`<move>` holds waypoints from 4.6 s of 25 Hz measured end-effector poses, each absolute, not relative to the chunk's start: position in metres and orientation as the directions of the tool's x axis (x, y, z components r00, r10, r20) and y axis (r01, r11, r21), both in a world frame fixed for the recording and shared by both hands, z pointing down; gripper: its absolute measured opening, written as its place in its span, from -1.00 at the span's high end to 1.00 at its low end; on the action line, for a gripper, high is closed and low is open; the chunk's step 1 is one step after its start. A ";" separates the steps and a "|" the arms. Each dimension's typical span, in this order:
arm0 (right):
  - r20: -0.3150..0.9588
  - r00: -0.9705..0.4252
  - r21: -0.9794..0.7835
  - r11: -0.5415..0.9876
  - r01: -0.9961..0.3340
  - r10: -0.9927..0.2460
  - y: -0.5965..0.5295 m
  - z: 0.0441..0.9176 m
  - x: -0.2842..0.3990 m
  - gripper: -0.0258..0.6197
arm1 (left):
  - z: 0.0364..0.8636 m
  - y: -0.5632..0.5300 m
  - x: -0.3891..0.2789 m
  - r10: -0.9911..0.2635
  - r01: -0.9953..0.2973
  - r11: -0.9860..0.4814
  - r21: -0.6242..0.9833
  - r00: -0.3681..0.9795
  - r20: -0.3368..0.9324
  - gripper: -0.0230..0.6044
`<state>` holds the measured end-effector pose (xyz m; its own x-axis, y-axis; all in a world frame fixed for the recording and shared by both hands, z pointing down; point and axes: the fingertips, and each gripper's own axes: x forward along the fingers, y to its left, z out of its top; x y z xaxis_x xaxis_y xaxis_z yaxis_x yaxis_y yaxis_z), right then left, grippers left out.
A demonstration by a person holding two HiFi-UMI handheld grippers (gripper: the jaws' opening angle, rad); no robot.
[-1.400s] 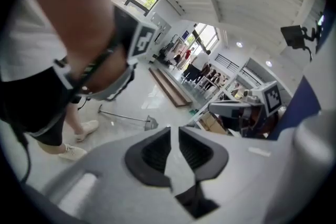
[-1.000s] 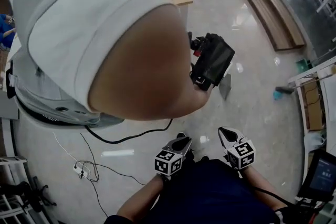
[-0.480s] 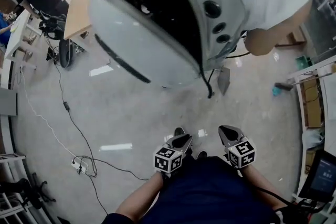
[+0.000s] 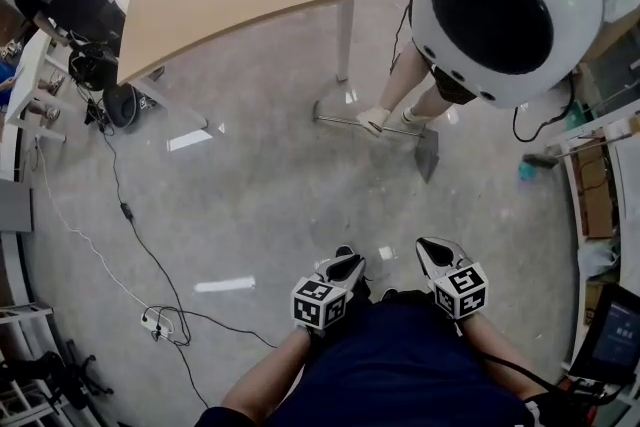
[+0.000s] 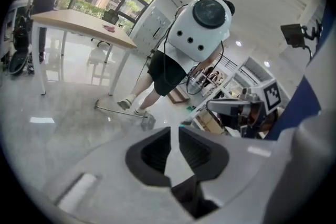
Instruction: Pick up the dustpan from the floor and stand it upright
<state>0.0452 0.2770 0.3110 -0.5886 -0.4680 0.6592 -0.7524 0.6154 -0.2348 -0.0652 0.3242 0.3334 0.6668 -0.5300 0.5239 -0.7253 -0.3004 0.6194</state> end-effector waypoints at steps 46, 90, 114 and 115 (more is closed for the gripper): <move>0.631 -0.624 -0.194 0.684 -0.703 -0.462 -0.015 0.323 0.066 0.69 | 0.349 0.043 -0.060 -0.570 -0.817 -0.320 0.479 0.570 0.592 0.77; 0.720 -0.568 -0.192 0.672 -0.716 -0.399 -0.110 0.619 0.008 0.70 | 0.587 -0.052 -0.136 -0.553 -0.859 -0.334 0.389 0.513 0.657 0.74; 0.705 -0.563 -0.151 0.684 -0.714 -0.432 -0.145 0.773 0.036 0.68 | 0.778 -0.081 -0.140 -0.455 -0.813 -0.431 0.391 0.570 0.684 0.66; 0.706 -0.562 -0.150 0.685 -0.713 -0.431 -0.147 0.779 0.036 0.68 | 0.785 -0.083 -0.140 -0.443 -0.807 -0.439 0.396 0.578 0.685 0.66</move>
